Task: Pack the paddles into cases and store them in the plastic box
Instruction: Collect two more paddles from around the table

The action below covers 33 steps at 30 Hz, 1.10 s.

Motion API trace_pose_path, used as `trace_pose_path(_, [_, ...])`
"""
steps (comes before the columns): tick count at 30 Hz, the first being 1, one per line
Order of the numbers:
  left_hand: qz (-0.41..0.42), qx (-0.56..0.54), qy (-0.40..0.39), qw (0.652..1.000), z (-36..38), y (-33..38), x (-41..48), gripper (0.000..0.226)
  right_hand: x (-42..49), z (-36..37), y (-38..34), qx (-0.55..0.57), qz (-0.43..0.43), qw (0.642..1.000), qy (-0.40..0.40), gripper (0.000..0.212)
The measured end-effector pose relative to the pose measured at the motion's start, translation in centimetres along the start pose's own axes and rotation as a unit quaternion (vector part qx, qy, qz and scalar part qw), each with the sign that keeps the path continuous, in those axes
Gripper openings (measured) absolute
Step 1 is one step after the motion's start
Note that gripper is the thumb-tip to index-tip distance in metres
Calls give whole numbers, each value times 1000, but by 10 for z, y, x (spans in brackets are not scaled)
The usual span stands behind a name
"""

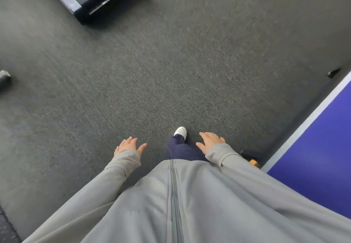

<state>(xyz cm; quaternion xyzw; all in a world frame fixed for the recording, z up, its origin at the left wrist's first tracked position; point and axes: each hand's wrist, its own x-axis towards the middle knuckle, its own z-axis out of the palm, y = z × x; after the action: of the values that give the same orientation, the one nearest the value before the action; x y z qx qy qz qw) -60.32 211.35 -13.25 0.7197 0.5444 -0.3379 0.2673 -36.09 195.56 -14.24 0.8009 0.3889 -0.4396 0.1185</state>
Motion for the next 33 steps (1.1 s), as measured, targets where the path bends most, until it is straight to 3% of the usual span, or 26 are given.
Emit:
trace_pose_path(6, [58,38,38,997,-97,70,61,62,33,-81,33,59,43,996,45,51])
trace_pose_path(13, [184,126,57,973,-167,203,111,62,51,-131,82,167,145,973,73,54])
trace_pose_path(20, [347,265,37,899,-198,349,163,62,77,-180,123,245,239,935,94,54])
trace_pose_path(29, [468,387,18,794,-250,538,189,68,111,-272,161,377,330,855,132,54])
trace_pose_path(33, [484,450,-7,751,-260,583,178,68,117,-282,168,434,354,818,128,53])
